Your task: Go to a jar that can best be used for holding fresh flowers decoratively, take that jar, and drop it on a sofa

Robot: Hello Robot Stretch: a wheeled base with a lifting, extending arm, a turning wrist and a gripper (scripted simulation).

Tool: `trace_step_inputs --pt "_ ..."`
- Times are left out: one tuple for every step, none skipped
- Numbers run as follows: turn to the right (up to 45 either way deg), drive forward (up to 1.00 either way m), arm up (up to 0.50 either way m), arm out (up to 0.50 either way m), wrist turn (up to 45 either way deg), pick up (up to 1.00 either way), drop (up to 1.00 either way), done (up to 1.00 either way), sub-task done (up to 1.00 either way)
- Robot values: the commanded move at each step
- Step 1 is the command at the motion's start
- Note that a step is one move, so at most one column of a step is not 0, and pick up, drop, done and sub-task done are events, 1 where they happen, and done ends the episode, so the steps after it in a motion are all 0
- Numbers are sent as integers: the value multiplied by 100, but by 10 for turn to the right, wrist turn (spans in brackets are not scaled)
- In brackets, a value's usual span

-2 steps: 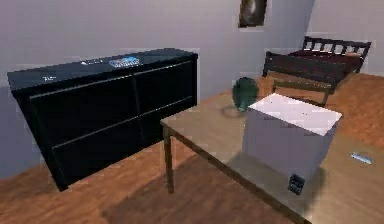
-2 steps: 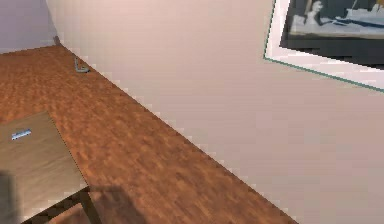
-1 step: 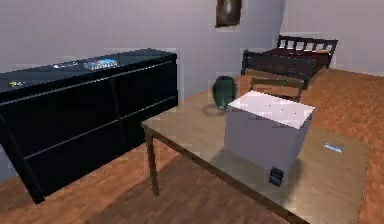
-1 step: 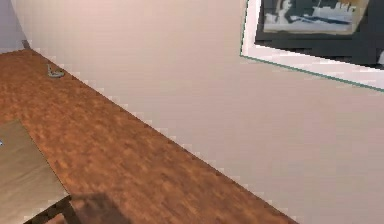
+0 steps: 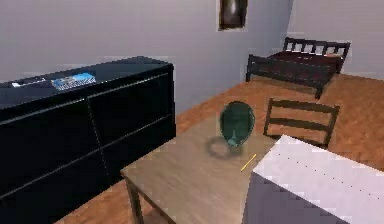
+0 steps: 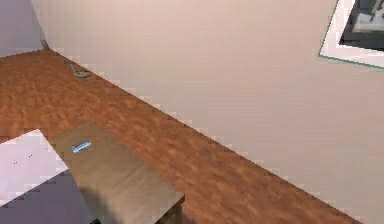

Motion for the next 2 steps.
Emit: trace_step_inputs --pt "-450 0 0 0 0 0 0 0 0" --pt "-270 0 0 0 0 0 0 0 0"
